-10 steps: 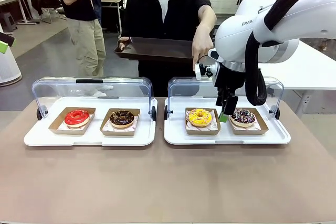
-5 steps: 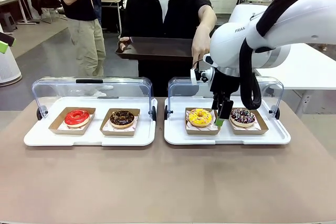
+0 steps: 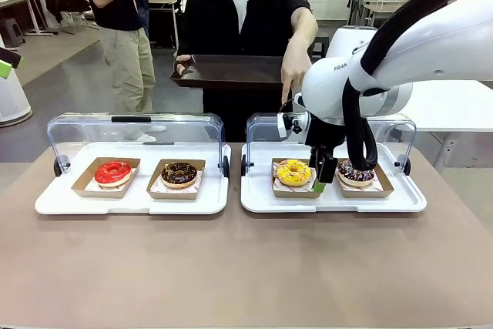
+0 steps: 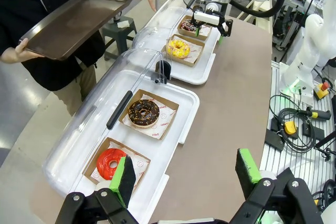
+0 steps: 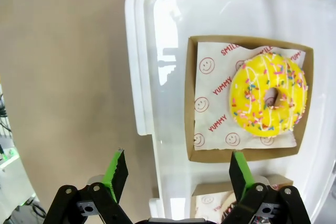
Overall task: Provide the desired donut to the person.
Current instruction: Pick up and lift the Paper togo box containing the Donut pointed at by the person.
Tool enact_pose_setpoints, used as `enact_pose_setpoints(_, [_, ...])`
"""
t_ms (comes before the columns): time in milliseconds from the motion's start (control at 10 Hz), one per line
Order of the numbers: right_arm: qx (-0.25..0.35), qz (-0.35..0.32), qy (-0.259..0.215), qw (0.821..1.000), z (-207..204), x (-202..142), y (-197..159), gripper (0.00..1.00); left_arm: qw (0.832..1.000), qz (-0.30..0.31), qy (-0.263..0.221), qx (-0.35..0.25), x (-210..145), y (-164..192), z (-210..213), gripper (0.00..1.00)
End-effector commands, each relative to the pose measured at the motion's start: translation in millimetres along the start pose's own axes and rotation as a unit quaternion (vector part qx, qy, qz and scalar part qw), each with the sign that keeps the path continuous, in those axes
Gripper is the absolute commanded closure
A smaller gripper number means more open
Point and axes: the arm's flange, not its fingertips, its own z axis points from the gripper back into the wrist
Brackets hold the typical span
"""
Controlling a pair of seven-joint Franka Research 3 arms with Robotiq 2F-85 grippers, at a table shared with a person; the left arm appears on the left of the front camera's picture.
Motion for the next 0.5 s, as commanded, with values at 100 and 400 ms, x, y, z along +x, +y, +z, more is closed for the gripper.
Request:
enact_pose_setpoints(100, [-0.008,-0.005,0.002,1.0,-16.5,-4.0,-4.6,0.0,1.0,-0.001,-0.009,-0.003,1.0,-1.3,0.1,0.0])
enact_pose_setpoints(400, [-0.004,-0.011,0.005,1.0,-31.0,-6.3,-13.8,0.0,1.0,-0.001,-0.009,-0.003,1.0,-1.3,0.1,0.0])
